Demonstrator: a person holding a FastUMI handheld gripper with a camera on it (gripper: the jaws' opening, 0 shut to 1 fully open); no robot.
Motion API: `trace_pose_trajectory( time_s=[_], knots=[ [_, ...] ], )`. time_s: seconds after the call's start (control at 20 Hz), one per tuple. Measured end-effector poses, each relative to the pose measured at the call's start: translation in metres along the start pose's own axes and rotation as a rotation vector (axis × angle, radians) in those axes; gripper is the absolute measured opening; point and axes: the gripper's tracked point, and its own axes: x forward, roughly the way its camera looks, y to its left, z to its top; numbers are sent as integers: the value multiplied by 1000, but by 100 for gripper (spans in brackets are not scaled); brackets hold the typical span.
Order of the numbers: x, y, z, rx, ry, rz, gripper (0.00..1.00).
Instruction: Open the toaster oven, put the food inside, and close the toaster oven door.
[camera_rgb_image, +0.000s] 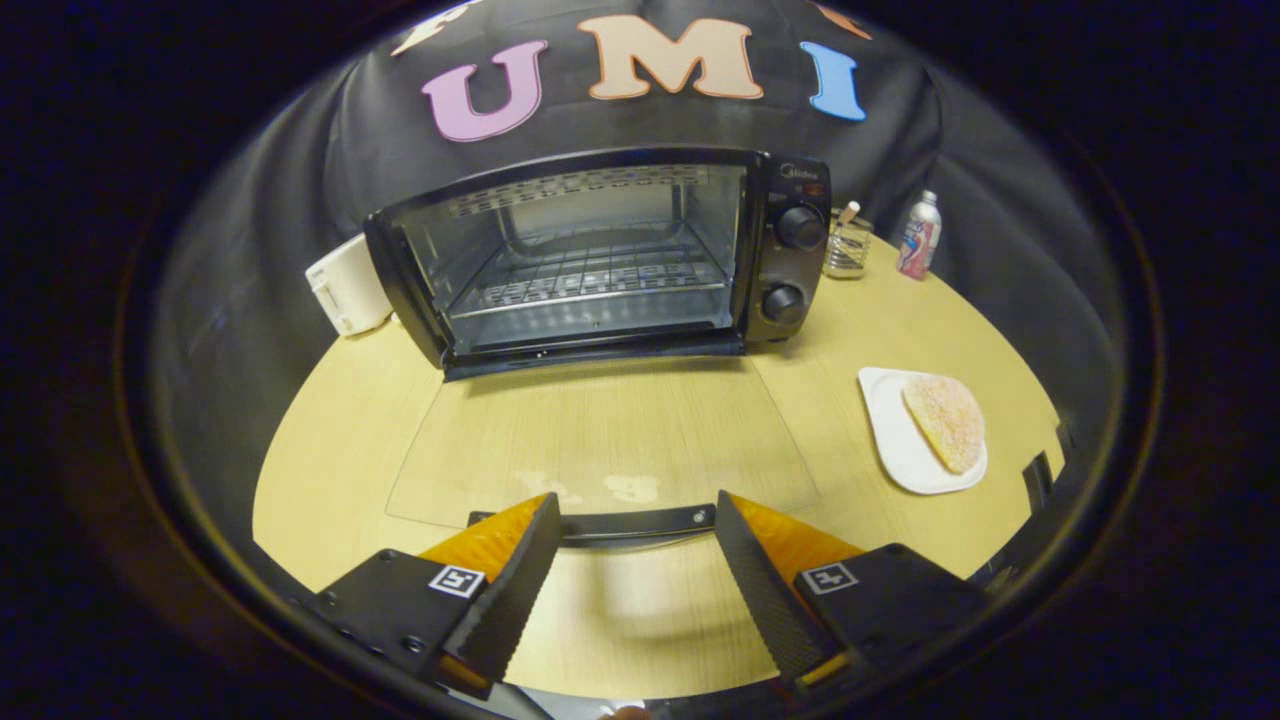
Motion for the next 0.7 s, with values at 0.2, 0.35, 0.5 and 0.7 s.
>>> trace_pose_trajectory(
  time_s=[0.2,0.35,0.5,0.7],
  knots=[
    [-15,-37,45,-10,-91,-67,99],
    [-19,-89,71,-3,-130,-177,98],
    [-10,-144,76,6,-120,-284,98],
    [11,-199,63,31,-50,-369,98]
  ],
)
